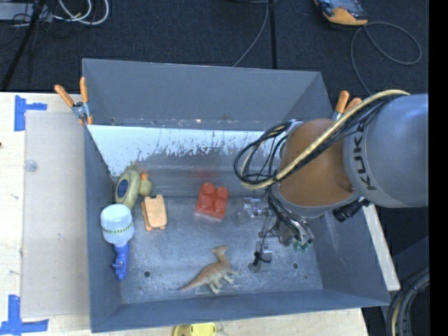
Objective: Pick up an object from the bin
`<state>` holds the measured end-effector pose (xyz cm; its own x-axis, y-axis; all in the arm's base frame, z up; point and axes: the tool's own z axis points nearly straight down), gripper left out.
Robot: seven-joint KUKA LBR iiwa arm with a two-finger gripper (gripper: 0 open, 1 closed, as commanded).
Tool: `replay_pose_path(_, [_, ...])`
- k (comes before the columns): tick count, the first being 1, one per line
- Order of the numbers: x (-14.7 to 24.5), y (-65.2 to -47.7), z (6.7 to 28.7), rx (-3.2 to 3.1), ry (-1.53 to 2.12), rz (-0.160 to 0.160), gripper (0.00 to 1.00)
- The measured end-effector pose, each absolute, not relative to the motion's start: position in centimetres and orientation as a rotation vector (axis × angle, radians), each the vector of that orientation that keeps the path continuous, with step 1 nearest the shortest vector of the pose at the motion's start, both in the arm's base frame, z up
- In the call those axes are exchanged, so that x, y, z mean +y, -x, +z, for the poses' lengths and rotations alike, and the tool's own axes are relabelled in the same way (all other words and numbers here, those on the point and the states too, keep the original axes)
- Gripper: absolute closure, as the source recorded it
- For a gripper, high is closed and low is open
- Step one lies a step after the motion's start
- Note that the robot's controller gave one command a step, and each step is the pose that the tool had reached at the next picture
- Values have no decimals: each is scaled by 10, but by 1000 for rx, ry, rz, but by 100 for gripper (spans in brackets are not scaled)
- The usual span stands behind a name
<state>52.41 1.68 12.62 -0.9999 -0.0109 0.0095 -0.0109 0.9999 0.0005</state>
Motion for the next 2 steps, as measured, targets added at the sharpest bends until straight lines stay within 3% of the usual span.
replay_pose_path(1, [17,-526,131,-3140,-16,-1,0])
replay_pose_path(2, [73,-520,95,-3136,24,0,0])
